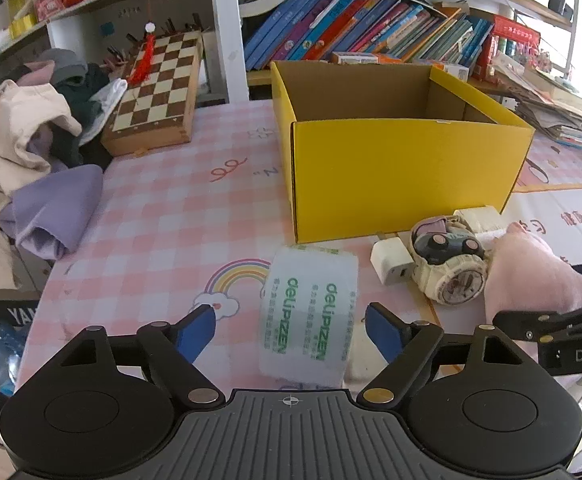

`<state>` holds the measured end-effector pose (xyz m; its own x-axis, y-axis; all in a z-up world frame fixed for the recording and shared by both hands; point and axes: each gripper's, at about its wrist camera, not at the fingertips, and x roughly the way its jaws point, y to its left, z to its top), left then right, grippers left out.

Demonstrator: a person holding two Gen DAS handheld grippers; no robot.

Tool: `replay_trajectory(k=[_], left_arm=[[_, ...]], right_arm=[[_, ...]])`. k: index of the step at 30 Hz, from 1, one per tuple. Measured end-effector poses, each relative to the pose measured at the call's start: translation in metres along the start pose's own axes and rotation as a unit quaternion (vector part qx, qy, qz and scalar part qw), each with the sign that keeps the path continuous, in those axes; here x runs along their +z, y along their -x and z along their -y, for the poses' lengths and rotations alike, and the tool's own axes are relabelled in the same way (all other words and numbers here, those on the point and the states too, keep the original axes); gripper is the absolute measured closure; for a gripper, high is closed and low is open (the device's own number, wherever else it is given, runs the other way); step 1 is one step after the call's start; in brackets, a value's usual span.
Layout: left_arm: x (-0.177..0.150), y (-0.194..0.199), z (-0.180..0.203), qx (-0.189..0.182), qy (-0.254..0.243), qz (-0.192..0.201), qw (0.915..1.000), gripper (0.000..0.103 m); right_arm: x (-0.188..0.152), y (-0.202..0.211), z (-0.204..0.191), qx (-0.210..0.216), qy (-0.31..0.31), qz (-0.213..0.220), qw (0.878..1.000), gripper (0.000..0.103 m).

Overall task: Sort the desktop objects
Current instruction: 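Grasp the clear tape roll with the left gripper while the right gripper grasps the pink plush pig, then carry the tape roll and pink pig up over the yellow box with both grippers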

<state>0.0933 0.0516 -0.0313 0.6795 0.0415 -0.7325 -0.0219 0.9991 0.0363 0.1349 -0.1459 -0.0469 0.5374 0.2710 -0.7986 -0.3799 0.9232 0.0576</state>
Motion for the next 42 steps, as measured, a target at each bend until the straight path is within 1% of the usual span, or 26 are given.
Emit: replay_trajectory(k=[1, 3, 8, 11, 19, 24, 33, 42], left_arm=[[0.001, -0.002, -0.001, -0.002, 0.001, -0.001, 1.0000, 0.024], [0.002, -0.004, -0.002, -0.007, 0.005, -0.003, 1.0000, 0.028], [0.003, -0.010, -0.006, -0.021, 0.014, -0.010, 0.9996, 0.048], [0.004, -0.011, -0.005, -0.029, 0.013, -0.009, 0.9995, 0.056], [0.004, -0.010, -0.005, -0.021, 0.025, -0.001, 0.9995, 0.057], [0.008, -0.004, -0.010, -0.015, 0.040, 0.013, 0.9990, 0.058], [0.017, 0.014, -0.022, -0.007, 0.063, 0.045, 0.9970, 0.058], [0.021, 0.024, -0.029, -0.005, 0.078, 0.063, 0.9950, 0.059]], right_arm=[[0.000, -0.001, 0.000, 0.003, 0.001, -0.001, 1.000, 0.026], [0.001, -0.001, 0.000, 0.005, 0.003, -0.002, 1.000, 0.027], [0.002, 0.000, 0.003, 0.012, 0.003, -0.001, 1.000, 0.031], [0.002, 0.001, 0.004, 0.015, 0.002, 0.000, 1.000, 0.032], [0.001, 0.006, 0.009, 0.014, -0.006, 0.005, 1.000, 0.033], [0.002, 0.013, 0.012, 0.012, -0.014, 0.018, 1.000, 0.034], [0.005, 0.029, 0.014, 0.010, -0.009, 0.044, 0.999, 0.035], [0.010, 0.040, 0.015, 0.010, -0.007, 0.061, 0.998, 0.035]])
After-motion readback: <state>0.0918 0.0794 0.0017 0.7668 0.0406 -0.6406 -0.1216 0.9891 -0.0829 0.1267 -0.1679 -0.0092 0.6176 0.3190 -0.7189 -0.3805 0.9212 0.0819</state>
